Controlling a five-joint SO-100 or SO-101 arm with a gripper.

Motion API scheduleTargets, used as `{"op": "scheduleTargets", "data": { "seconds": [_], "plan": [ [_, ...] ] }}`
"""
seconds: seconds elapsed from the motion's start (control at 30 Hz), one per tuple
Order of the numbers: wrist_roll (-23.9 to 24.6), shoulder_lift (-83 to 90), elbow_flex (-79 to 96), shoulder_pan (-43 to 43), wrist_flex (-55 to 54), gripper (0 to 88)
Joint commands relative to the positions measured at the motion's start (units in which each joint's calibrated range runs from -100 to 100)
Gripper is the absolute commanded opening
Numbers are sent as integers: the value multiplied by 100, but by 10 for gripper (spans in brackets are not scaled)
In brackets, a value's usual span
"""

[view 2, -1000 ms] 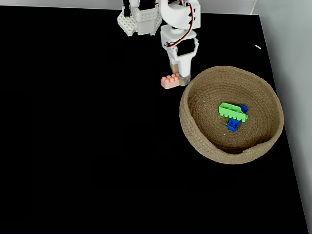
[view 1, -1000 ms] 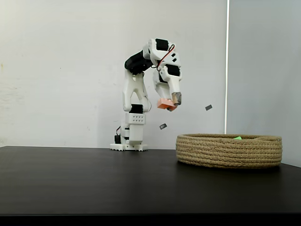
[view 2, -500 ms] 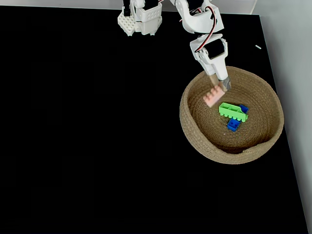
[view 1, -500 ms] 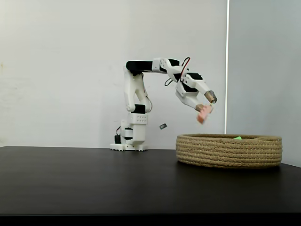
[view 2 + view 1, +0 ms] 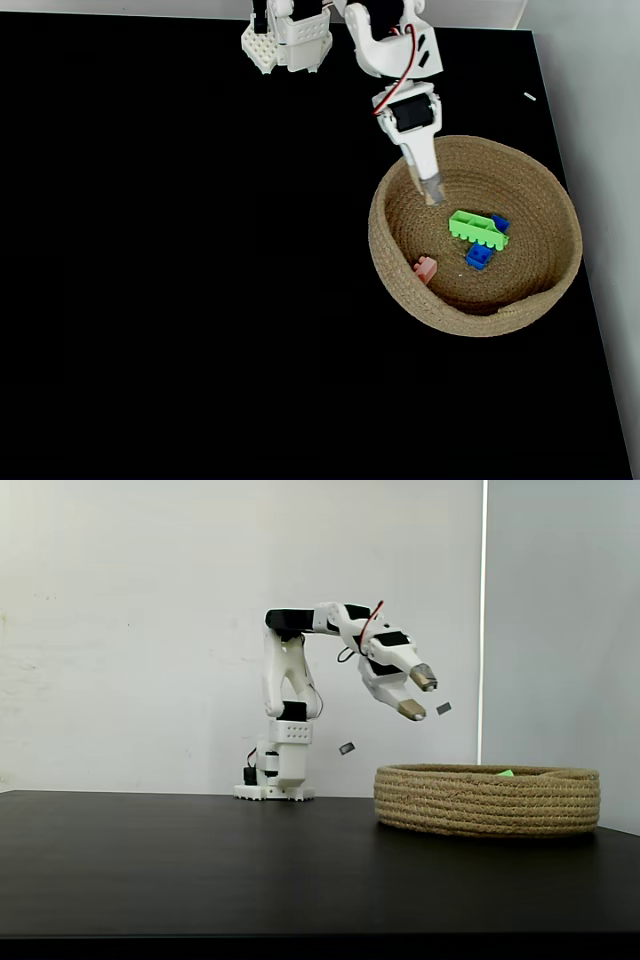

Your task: Place the lego blocks in the tray

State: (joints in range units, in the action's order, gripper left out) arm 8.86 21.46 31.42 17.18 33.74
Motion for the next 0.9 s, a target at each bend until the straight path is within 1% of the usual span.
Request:
{"op": "scheduleTargets", "data": {
  "seconds": [0.0, 0.07, 0.17, 0.27, 0.37, 0.53, 0.73, 0.87],
  "plan": [
    [-523, 1216, 730, -745, -88, 63],
    [-601, 1741, 1341, -993, -221, 4],
    [-703, 2523, 2161, -1199, -246, 4],
    [-728, 3340, 3046, -1331, -246, 29],
    [-889, 4243, 4040, -1454, -246, 6],
    [-1123, 5816, 5746, -1685, -246, 5],
    [-1314, 6754, 6813, -1883, -238, 5],
    [-1387, 7158, 6858, -2040, 504, 5]
  ]
}}
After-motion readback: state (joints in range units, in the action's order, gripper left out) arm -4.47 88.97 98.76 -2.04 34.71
